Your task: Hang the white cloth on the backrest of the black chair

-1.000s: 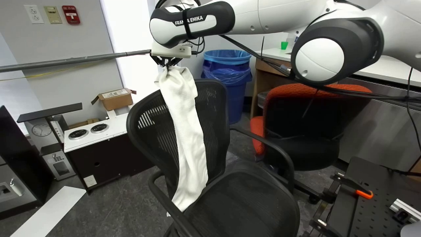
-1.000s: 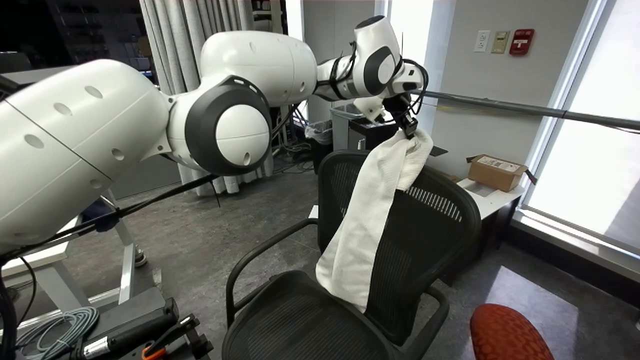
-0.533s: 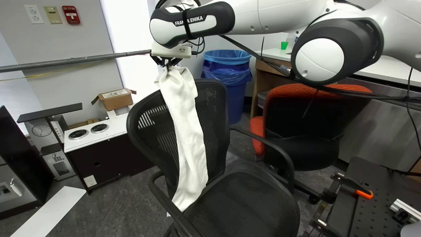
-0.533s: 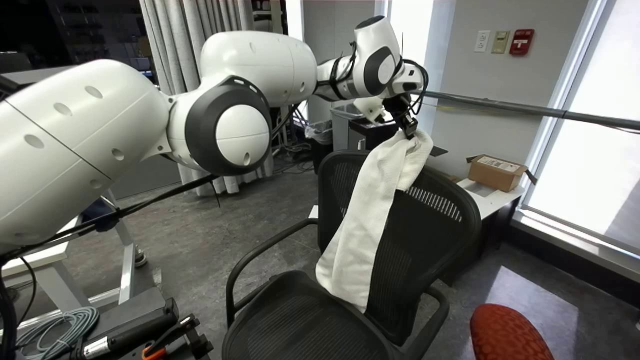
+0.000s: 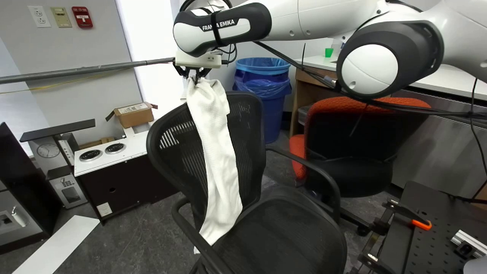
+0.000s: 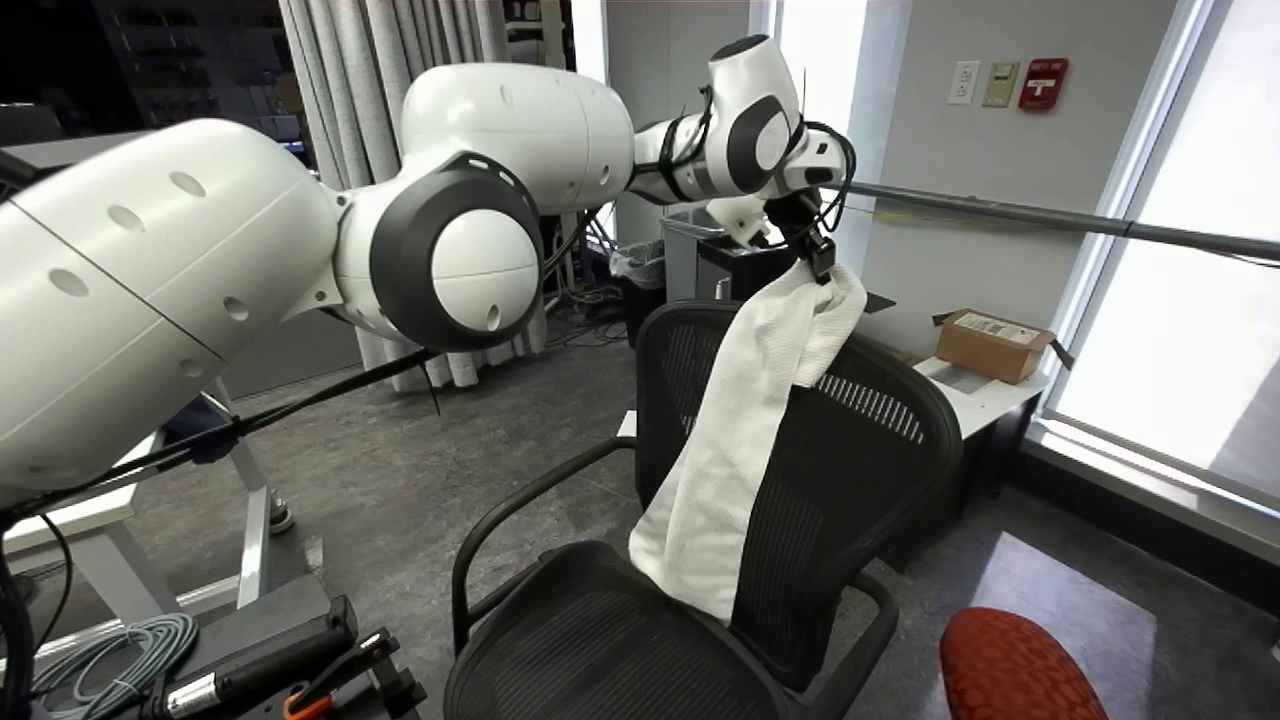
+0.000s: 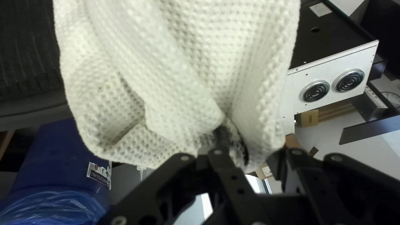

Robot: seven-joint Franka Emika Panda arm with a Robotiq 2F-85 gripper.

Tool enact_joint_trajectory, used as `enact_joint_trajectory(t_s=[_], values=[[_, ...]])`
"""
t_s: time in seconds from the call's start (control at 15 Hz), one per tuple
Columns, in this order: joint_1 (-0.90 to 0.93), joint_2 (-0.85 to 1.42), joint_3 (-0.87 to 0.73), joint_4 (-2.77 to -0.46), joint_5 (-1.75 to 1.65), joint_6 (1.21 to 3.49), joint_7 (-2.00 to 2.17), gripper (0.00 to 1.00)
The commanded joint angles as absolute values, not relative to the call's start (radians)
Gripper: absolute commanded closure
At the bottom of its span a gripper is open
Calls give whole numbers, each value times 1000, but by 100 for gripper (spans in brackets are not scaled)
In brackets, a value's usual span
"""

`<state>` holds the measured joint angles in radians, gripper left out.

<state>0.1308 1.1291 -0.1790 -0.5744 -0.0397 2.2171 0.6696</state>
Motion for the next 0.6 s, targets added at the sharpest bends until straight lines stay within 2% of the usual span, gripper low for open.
enact_joint_trajectory(t_s=[0.0,0.27,0.33,0.53], values=[[135,1128,-182,-574,-42,2217,677,34],[137,1127,-181,-575,-41,2216,678,4],[138,1126,-181,-575,-40,2216,677,1],[139,1124,-180,-575,-40,2214,673,0]])
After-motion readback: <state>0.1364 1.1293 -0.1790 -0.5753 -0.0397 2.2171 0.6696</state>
